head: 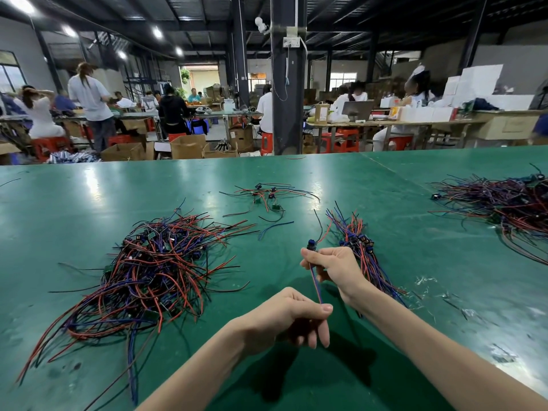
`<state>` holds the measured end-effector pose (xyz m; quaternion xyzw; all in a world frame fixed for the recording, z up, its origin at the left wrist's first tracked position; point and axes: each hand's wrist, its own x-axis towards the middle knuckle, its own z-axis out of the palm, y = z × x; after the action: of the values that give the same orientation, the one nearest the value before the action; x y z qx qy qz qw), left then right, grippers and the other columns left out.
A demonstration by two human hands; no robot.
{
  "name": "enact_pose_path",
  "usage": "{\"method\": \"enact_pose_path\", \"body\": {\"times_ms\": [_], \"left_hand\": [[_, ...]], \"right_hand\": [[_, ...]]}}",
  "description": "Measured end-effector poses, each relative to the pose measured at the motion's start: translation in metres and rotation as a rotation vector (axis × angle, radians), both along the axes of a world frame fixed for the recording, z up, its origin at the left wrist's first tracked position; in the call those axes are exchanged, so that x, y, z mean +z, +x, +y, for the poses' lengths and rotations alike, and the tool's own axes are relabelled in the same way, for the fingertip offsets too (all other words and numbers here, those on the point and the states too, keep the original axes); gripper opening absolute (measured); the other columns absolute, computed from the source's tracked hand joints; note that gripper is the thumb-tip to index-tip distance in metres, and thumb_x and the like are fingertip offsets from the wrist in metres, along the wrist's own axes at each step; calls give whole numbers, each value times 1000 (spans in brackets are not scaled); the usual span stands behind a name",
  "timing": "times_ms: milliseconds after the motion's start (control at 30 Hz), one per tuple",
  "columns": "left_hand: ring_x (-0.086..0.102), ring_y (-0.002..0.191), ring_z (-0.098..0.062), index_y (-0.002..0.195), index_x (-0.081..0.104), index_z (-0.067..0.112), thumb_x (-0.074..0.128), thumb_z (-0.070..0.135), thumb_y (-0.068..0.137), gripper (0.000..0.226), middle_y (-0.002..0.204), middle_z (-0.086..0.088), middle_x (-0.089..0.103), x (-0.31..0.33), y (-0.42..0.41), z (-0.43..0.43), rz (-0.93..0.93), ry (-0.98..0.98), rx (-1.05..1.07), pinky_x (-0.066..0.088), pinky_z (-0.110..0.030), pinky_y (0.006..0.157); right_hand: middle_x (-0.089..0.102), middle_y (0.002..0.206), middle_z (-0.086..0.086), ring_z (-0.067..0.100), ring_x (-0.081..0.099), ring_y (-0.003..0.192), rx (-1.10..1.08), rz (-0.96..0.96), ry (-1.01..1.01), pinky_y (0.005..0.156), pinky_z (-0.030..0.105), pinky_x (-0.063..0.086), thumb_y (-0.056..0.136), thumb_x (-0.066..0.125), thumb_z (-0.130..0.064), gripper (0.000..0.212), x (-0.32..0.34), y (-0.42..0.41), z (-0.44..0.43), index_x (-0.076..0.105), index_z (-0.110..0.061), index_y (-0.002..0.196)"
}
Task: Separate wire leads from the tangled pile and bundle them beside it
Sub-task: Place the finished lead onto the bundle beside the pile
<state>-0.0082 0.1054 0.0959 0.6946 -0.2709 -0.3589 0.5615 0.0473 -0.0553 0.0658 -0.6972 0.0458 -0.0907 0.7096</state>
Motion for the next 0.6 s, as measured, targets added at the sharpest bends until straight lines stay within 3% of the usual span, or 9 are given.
{"method": "enact_pose_path", "body": {"times_ms": [267,600], "left_hand": [[44,43,-1,66,74,20,59,40,87,33,52,7,61,-1,2,4,-4,24,-73,32,-11,43],[47,43,-2,58,70,18,60,38,86,36,49,5,59,-1,5,6,-65,44,-59,33,-12,43]], "right_hand": [[68,60,6,10,38,39,-17,-20,-30,42,18,35,81,74,-18,25,-3,2,0,71,-1,62],[67,59,5,8,38,38,-18,-40,-49,42,17,35,81,74,-19,25,-3,1,0,71,-4,60]]}}
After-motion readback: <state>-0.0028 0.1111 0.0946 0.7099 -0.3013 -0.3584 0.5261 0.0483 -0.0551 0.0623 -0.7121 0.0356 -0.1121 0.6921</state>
